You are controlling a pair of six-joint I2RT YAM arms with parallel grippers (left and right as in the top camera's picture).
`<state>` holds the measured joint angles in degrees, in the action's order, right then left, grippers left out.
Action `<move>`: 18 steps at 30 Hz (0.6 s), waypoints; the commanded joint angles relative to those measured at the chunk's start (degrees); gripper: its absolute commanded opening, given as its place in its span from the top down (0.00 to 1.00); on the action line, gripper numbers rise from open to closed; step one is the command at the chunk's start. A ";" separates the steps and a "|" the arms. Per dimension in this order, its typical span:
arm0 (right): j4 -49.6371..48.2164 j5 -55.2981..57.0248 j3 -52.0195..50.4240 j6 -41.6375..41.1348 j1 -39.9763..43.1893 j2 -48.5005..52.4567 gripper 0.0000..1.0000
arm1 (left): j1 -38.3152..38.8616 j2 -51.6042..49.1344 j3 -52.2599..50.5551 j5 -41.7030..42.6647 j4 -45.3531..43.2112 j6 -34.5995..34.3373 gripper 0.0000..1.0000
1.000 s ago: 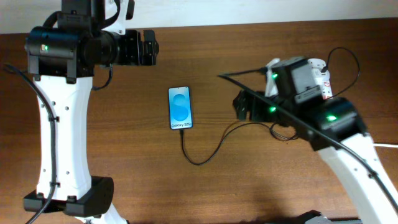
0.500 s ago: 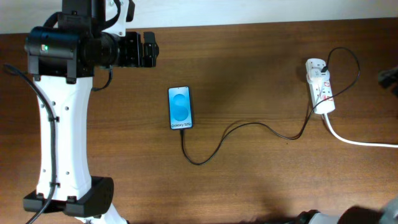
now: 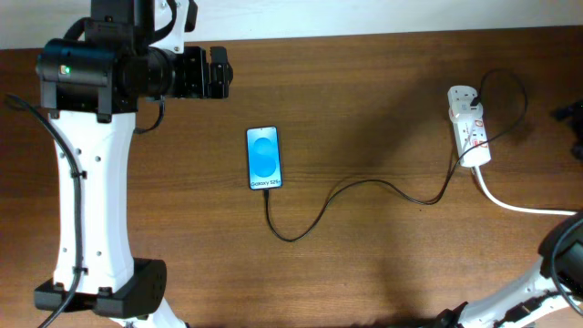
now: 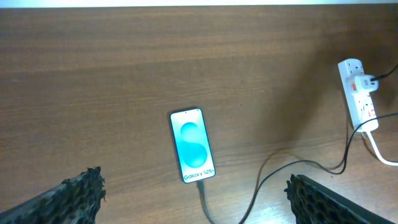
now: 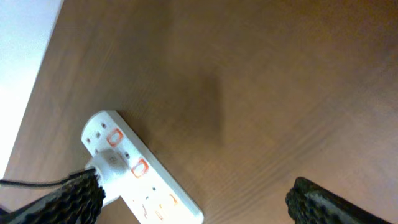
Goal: Plug charger to phone and switch on socket
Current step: 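Move the right gripper to the power strip switch, then press the orange switch on the power strip with the right gripper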
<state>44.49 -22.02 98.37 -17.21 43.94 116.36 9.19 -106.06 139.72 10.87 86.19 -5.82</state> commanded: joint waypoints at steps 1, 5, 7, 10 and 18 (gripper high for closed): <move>-1.38 3.06 0.52 4.50 -4.96 2.99 0.01 | -0.35 0.70 0.24 -0.22 -0.11 0.28 0.01; -1.03 4.68 0.31 5.66 -7.56 7.08 0.01 | -0.35 0.70 0.24 -0.22 -0.09 0.28 0.01; -0.76 4.48 0.15 5.68 -7.72 9.03 0.01 | -0.35 0.70 0.24 -0.22 -0.11 0.28 0.01; -0.63 4.63 0.15 6.32 -9.18 10.82 0.02 | -0.35 0.70 0.26 -0.22 -0.09 0.28 0.01; -1.81 5.25 0.11 6.93 -13.66 14.64 0.01 | -0.35 0.70 0.24 -0.22 -0.09 0.28 0.01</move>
<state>43.00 -17.17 98.37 -11.25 32.14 128.88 9.19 -106.06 139.72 10.87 86.15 -5.85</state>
